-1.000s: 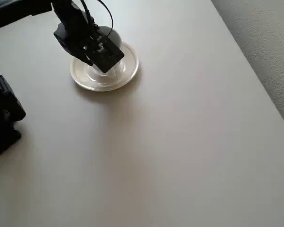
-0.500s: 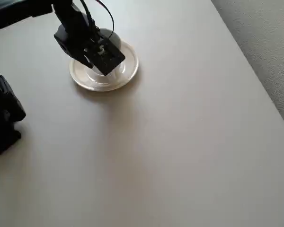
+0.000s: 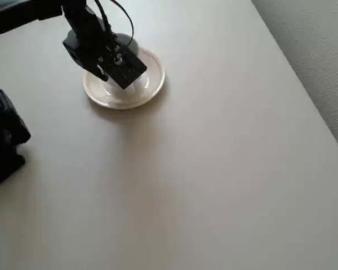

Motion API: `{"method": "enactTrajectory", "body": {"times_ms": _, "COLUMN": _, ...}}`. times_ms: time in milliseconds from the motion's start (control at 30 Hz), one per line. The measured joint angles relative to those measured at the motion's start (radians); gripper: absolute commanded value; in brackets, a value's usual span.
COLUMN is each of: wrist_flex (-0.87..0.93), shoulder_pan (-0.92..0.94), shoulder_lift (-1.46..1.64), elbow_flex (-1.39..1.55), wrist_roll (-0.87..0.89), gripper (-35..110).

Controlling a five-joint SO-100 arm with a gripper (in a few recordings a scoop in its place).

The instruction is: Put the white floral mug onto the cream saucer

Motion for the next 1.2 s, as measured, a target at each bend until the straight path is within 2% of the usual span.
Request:
{"method": "enactTrajectory", "body": {"times_ms": 133, "wrist_flex": 0.000, "shoulder_pan": -0.032, "shoulder_lift": -0.021, "elbow_flex": 0.002, "wrist_roll": 0.020, "gripper": 10}}
{"method": "enactTrajectory", "body": {"times_ms": 200, "wrist_flex": -0.011, "shoulder_pan": -0.051, "shoulder_lift": -0.029, "elbow_flex": 0.000, "wrist_roll": 0.031, "gripper": 19}}
{"method": "enactTrajectory", "body": {"times_ms": 567, "wrist_flex": 0.018, "shoulder_pan": -0.074, "shoulder_lift": -0.037, "elbow_flex": -0.002, "wrist_roll": 0.035, "gripper": 19}}
{"method": "enactTrajectory", "body": {"times_ms": 800, "wrist_flex": 0.181, "shoulder_pan": -0.060, "shoulder_lift": 0.020, "elbow_flex": -0.129, "wrist_roll": 0.005, "gripper": 19}}
{"method": "enactTrajectory", "body": {"times_ms": 1067, "wrist_flex": 0.408, "shoulder_pan": 0.014, "shoulder_lift": 0.078, "elbow_flex": -0.426, "wrist_roll": -0.041, "gripper": 19}}
{"method": "enactTrajectory", "body": {"times_ms": 1200, "wrist_flex": 0.448, "shoulder_pan": 0.048, "shoulder_lift": 0.133, "elbow_flex": -0.491, "wrist_roll": -0.051, "gripper": 9}}
